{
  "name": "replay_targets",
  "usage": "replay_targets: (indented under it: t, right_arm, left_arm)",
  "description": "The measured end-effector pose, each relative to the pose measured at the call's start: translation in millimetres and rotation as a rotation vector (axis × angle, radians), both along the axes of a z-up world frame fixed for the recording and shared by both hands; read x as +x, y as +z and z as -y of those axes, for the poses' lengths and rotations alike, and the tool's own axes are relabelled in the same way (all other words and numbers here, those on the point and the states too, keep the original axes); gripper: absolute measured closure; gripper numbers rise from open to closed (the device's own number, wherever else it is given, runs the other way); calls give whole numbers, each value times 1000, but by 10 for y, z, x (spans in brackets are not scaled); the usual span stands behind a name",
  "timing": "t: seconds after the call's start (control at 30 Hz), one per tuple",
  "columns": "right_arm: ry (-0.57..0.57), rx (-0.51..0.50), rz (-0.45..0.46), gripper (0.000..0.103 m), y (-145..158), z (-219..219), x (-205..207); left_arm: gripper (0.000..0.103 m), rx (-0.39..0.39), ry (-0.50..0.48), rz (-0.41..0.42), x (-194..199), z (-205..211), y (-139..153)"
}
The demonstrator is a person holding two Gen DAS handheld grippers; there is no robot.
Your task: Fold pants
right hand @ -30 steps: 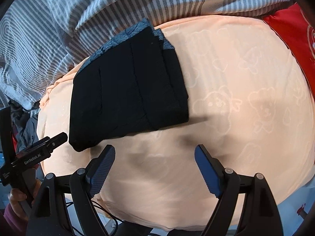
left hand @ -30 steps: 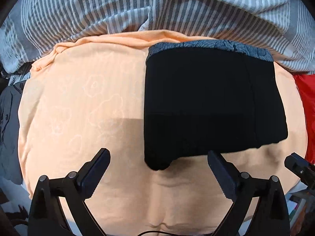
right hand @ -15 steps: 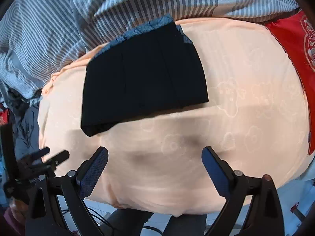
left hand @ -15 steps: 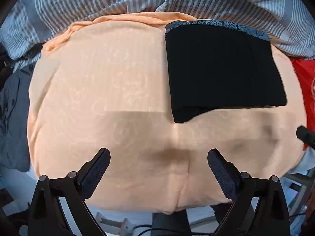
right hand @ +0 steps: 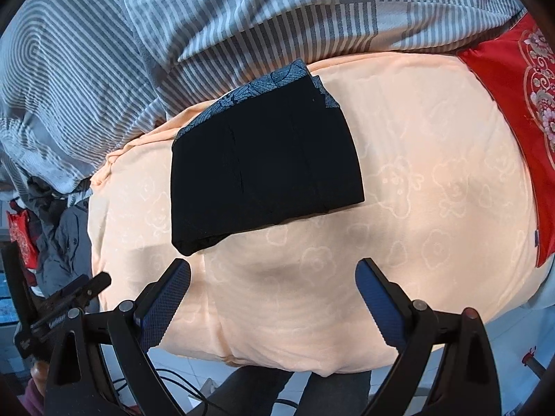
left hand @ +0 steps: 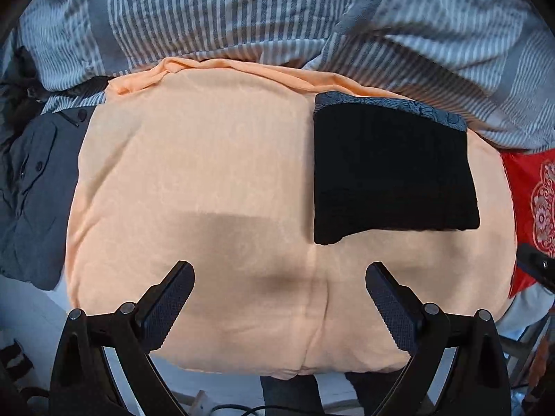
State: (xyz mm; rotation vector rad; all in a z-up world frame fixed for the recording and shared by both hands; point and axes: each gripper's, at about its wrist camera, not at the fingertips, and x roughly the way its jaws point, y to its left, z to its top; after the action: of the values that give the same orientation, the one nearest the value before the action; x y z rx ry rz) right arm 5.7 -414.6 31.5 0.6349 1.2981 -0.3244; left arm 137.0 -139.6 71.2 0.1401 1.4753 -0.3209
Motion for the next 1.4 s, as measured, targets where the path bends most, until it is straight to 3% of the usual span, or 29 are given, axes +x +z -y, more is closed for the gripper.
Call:
replay_targets:
  t: [0.27,0.57,0.9,1.4]
  right_arm:
    - [-20,19,-59,6,-202,469,-179]
    - [-19,32,-53,6,-269,1011,-183]
    - [60,205,48,6,-871,1094,102]
    - [35,203,77,6,-1002,1304,404]
  left_arm:
    - [3,54,49,-68,-96,334,-199]
    - [3,90,32,-57,-141,872,-245]
    - [3,58,0,-13,49,1158,-556]
    - [3,67,-6,-13,329,1246,-667]
